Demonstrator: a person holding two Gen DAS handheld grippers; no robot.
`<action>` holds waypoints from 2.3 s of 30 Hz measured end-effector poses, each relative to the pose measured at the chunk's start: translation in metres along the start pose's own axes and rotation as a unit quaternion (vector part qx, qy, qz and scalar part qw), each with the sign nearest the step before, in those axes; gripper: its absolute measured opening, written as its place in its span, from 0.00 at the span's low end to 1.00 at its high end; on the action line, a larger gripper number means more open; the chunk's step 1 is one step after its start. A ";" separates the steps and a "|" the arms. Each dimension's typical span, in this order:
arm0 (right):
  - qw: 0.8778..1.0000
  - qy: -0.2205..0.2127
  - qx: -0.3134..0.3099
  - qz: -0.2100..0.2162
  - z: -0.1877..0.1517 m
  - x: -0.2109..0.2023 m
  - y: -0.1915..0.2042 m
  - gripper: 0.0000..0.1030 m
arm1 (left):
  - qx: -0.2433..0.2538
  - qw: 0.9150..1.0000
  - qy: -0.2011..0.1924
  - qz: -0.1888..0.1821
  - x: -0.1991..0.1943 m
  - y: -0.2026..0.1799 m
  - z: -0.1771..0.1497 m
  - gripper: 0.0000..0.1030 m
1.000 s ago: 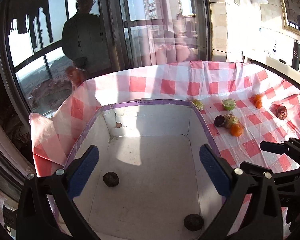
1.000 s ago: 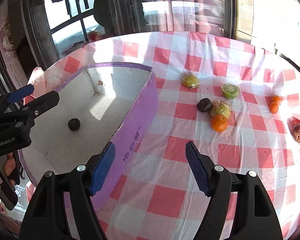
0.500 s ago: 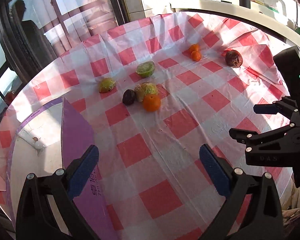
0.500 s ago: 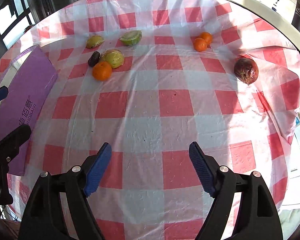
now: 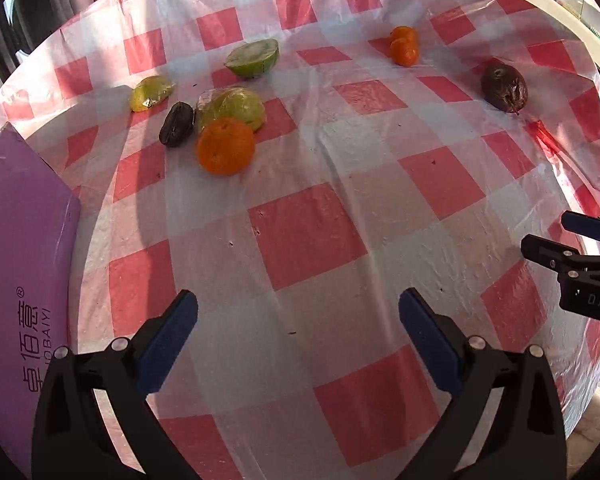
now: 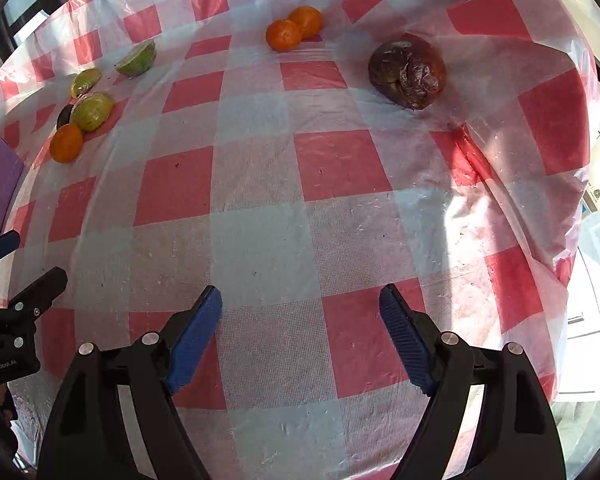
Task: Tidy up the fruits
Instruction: 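Grasp the orange with the right tool while the left tool grasps the dark red fruit, then carry both fruits into the white box and open both tools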
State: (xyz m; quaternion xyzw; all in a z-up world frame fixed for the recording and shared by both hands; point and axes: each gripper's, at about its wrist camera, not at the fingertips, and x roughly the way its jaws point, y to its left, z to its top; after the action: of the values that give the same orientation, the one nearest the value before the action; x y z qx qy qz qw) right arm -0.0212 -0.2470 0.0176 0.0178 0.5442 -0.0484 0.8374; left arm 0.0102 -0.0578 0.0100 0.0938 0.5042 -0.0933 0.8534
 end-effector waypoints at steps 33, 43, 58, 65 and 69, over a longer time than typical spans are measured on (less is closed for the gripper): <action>0.983 -0.092 0.152 -0.045 0.148 0.073 -0.072 0.79 | -0.118 0.991 -0.046 0.043 0.062 0.043 0.103 0.80; 0.976 -0.091 0.187 -0.062 0.155 0.073 -0.074 0.60 | -0.120 0.991 -0.055 0.019 0.051 0.053 0.084 0.42; 0.994 -0.074 0.081 -0.001 0.086 0.042 -0.045 0.60 | -0.076 0.996 -0.053 0.019 0.047 0.047 0.073 0.57; 0.996 -0.062 0.064 0.028 0.063 0.028 -0.033 0.60 | -0.044 0.999 -0.020 -0.003 0.036 0.026 0.064 0.40; 0.996 -0.057 0.032 0.054 0.043 0.008 -0.018 0.60 | -0.047 0.998 -0.012 -0.029 0.014 0.011 0.029 0.39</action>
State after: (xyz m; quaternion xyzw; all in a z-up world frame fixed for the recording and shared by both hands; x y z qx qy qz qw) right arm 0.0193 -0.2689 0.0279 0.0710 0.4920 -0.0214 0.8675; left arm 0.0442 -0.0551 0.0126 0.0378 0.5001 -0.0950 0.8599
